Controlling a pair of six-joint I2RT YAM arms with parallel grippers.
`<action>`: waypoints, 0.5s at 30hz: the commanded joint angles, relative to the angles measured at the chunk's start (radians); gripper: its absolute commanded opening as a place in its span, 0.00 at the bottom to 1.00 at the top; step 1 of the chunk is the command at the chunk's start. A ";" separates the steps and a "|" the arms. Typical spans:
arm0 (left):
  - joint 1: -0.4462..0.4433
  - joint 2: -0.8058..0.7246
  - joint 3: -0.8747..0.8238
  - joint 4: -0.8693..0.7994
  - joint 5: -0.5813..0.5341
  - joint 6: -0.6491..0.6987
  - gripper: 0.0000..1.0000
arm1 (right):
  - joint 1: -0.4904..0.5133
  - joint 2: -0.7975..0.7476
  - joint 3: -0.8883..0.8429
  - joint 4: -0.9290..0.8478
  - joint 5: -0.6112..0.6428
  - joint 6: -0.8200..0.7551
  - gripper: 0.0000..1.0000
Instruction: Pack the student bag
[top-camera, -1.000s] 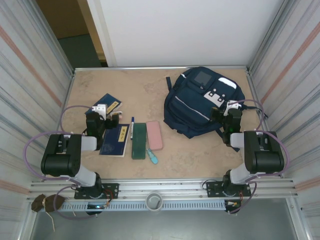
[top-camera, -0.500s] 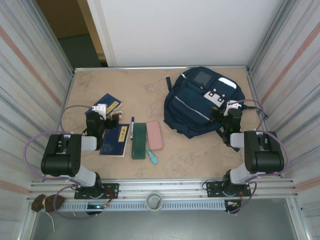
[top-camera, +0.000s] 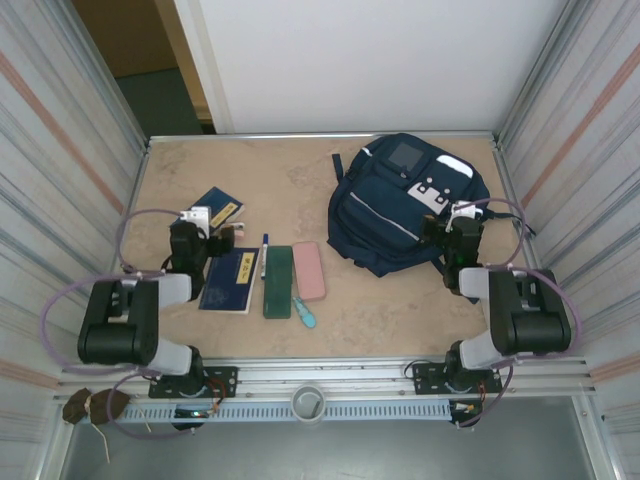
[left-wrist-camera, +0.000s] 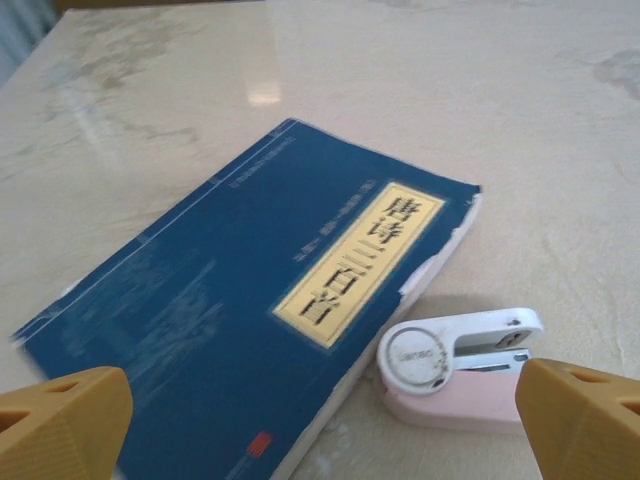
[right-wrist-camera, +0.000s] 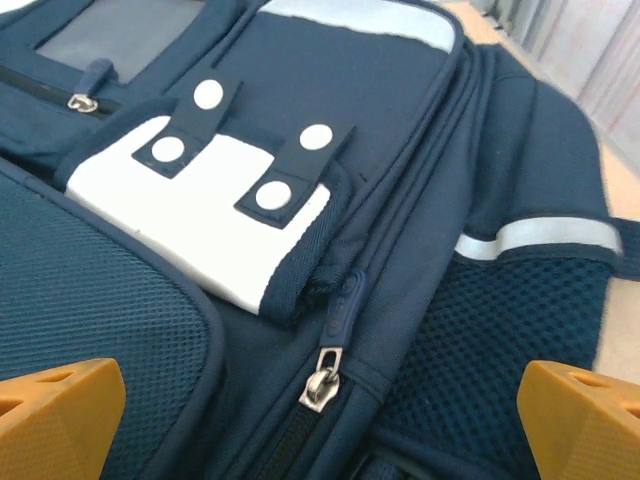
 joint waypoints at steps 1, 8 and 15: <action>0.007 -0.170 0.134 -0.314 -0.182 -0.183 0.99 | 0.022 -0.199 -0.051 -0.034 0.196 0.055 0.99; -0.098 -0.177 0.275 -0.490 0.208 -0.312 0.99 | -0.056 -0.293 0.220 -0.796 -0.007 0.395 0.99; -0.418 0.174 0.630 -0.699 0.287 -0.317 0.98 | -0.100 -0.051 0.414 -0.996 -0.173 0.429 0.98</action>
